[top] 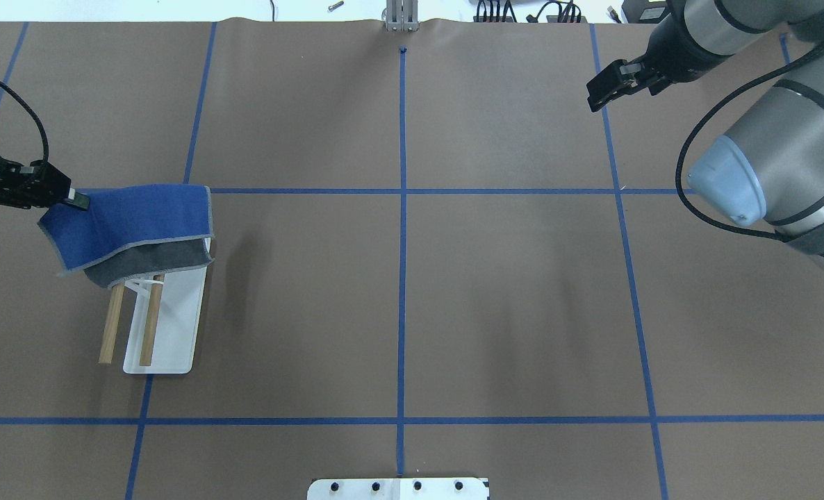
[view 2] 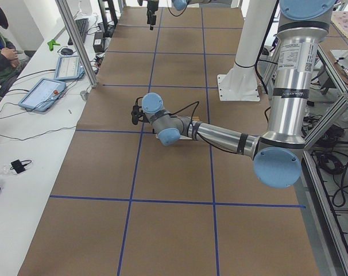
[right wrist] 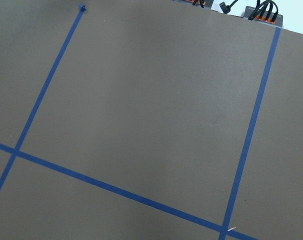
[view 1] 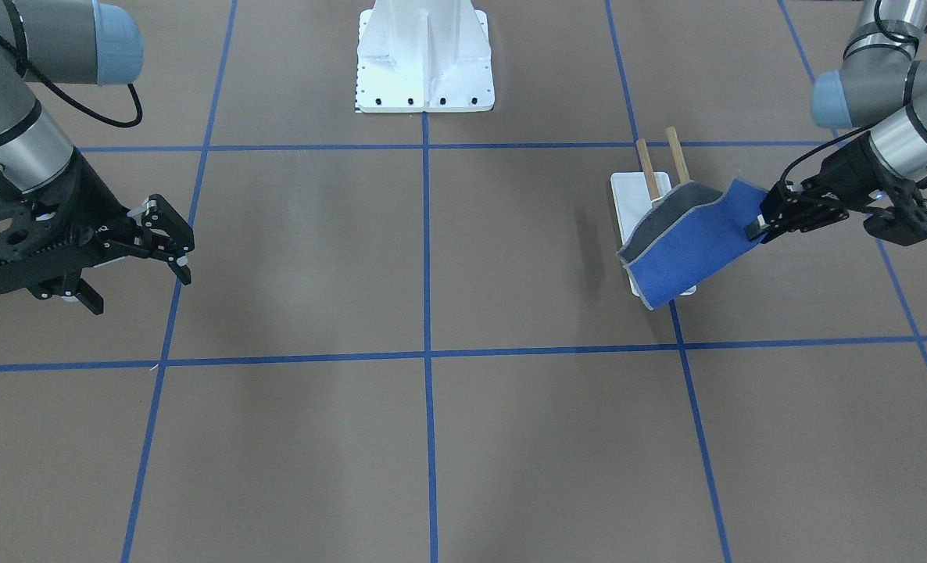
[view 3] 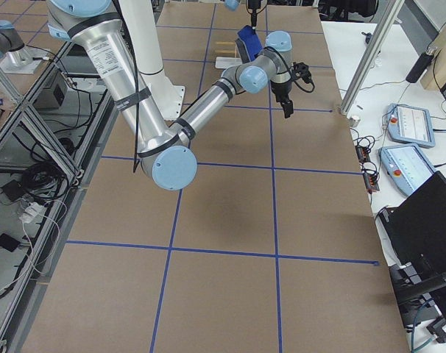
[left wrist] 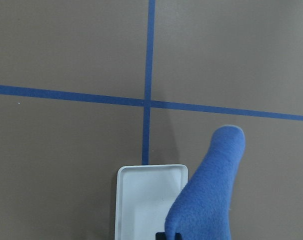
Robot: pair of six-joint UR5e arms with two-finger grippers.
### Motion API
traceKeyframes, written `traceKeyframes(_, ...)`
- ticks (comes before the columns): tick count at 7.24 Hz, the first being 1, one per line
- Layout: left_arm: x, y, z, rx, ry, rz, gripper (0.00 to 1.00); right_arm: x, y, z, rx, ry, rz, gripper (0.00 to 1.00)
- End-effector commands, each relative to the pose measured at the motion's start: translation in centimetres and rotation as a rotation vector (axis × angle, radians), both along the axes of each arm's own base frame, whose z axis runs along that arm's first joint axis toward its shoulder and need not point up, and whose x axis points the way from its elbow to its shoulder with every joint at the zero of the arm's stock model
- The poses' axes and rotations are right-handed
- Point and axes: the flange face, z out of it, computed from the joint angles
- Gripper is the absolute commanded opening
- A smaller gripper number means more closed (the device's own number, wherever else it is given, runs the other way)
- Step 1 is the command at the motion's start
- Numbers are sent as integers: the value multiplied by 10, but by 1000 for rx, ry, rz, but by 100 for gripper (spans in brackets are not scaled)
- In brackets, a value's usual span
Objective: Hang towel on rack
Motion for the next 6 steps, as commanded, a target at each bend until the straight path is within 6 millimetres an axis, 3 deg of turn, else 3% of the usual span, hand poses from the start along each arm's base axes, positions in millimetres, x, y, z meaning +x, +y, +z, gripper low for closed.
traceKeyframes(1,-4,-3,1,21,-9,-9,99,0,0,1,-2,2,-1,100)
traceKeyframes(3,-23,-9,4,34,-14,-38,99,7,-7,10,-16,10,10,100)
traceKeyframes(4,-39,-14,9,80,-30,-43,99,19,-19,27,-9,39,-3,100)
traceKeyframes(6,-86,-31,31,156,-140,-31,99,70,-50,88,-80,93,21,100)
